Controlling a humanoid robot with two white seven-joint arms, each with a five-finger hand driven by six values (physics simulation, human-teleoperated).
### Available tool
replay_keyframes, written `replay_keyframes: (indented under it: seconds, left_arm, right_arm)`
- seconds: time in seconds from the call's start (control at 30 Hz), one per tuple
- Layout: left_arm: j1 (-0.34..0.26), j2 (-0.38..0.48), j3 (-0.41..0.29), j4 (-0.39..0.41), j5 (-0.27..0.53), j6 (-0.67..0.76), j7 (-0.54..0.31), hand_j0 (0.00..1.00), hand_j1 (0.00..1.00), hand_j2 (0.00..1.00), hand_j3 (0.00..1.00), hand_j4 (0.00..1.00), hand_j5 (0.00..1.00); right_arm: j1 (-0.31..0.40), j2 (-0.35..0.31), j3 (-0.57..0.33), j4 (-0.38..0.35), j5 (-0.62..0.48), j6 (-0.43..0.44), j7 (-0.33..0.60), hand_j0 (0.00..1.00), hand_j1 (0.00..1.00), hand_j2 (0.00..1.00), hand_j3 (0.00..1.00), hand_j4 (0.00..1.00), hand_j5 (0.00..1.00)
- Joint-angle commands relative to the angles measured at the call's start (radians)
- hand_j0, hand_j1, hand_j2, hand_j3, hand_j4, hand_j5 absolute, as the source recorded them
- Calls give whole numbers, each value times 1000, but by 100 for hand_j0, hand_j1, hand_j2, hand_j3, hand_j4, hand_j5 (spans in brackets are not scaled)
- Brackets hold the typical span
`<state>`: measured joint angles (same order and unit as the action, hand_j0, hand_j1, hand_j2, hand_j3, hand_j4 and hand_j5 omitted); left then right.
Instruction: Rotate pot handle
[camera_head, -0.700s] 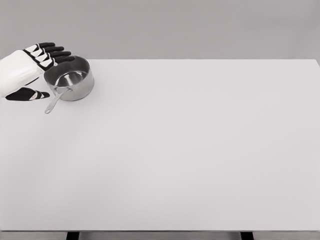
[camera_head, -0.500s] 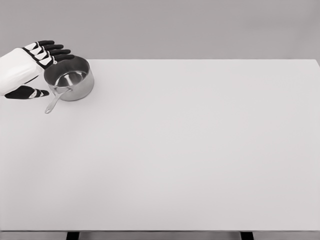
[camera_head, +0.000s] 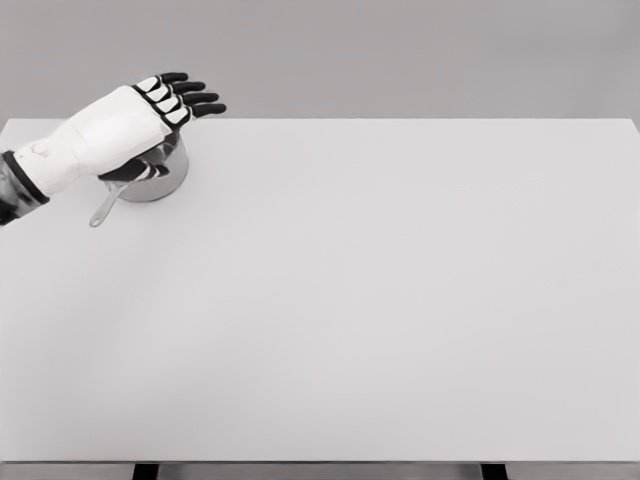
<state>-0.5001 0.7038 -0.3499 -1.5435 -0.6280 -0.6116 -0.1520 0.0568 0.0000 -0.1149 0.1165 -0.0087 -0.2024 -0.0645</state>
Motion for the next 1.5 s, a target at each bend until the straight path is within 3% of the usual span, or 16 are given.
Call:
replay_keyframes:
  seconds: [0.0, 0.1, 0.23, 0.33, 0.53, 0.73, 1.07, 1.47]
  left_arm:
    - [0, -50, -11, 48, -35, 1, 5, 100, 100, 100, 100, 100, 100]
    - [5, -75, -8, 101, -38, 1, 9, 100, 100, 100, 100, 100, 100]
    - [9, -150, -5, 131, -124, 1, 31, 100, 100, 100, 100, 100, 100]
    - [8, -168, -6, 146, -130, 1, 31, 100, 100, 100, 100, 100, 100]
    - [12, -156, 0, 154, -130, 1, 32, 100, 100, 100, 100, 100, 100]
    - [14, -153, 2, 278, -130, 1, 45, 100, 100, 100, 100, 100, 100]
    - [12, -150, 22, 344, -156, 1, 65, 100, 100, 100, 100, 100, 100]
    - [15, -139, 43, 345, -159, 1, 65, 100, 100, 100, 100, 100, 100]
  right_arm:
    - [0, 0, 0, 0, -1, 0, 0, 100, 100, 100, 100, 100, 100]
    - [0, 0, 0, 0, -1, 0, 0, 100, 100, 100, 100, 100, 100]
    - [0, 0, 0, 0, -1, 0, 0, 100, 100, 100, 100, 100, 100]
    - [0, 0, 0, 0, -1, 0, 0, 100, 100, 100, 100, 100, 100]
    - [0, 0, 0, 0, -1, 0, 0, 100, 100, 100, 100, 100, 100]
    - [0, 0, 0, 0, -1, 0, 0, 100, 100, 100, 100, 100, 100]
    - [0, 0, 0, 0, -1, 0, 0, 100, 100, 100, 100, 100, 100]
    - [0, 0, 0, 0, -1, 0, 0, 100, 100, 100, 100, 100, 100]
